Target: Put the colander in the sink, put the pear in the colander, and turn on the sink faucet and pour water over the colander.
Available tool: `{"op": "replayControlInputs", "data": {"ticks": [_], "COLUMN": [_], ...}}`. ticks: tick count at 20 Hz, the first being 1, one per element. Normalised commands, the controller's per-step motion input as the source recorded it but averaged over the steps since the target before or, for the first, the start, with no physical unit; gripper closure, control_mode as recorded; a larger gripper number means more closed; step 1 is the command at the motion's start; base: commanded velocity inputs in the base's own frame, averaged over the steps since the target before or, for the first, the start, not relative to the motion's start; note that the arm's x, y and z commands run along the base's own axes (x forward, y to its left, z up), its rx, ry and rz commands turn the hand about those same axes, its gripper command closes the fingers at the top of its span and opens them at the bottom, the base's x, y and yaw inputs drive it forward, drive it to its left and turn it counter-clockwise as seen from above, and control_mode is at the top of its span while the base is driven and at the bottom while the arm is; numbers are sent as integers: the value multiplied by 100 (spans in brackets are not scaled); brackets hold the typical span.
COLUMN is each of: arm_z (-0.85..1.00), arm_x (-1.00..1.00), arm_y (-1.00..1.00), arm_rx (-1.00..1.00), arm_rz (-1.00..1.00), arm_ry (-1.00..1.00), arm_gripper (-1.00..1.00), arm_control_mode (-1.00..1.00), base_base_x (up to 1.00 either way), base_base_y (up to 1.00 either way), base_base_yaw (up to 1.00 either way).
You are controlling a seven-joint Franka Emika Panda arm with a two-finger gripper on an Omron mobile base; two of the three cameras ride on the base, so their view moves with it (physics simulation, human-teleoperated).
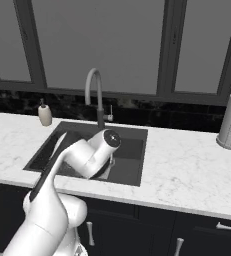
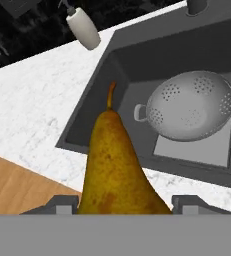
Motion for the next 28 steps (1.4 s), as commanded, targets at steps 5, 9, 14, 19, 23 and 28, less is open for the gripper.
{"op": "replayControlInputs", "data": {"ticks": [5, 9, 14, 19, 23, 28], "arm_z": [-1, 0, -5, -35, -55, -46], "arm_x": [66, 82, 71, 46, 36, 32], "arm_y": [-36, -14, 0, 10, 19, 22], "arm_rx": [16, 10, 0, -6, -8, -10], "arm_rz": [0, 0, 0, -1, 0, 0], "arm_ry": [9, 18, 19, 5, 1, 0], "arm_gripper": [100, 100, 100, 100, 100, 100], "arm_control_mode": [-100, -100, -100, -100, -100, -100], "base_base_x": [0, 0, 0, 0, 0, 0], "base_base_y": [0, 0, 0, 0, 0, 0], "base_base_yaw": [0, 0, 0, 0, 0, 0]}}
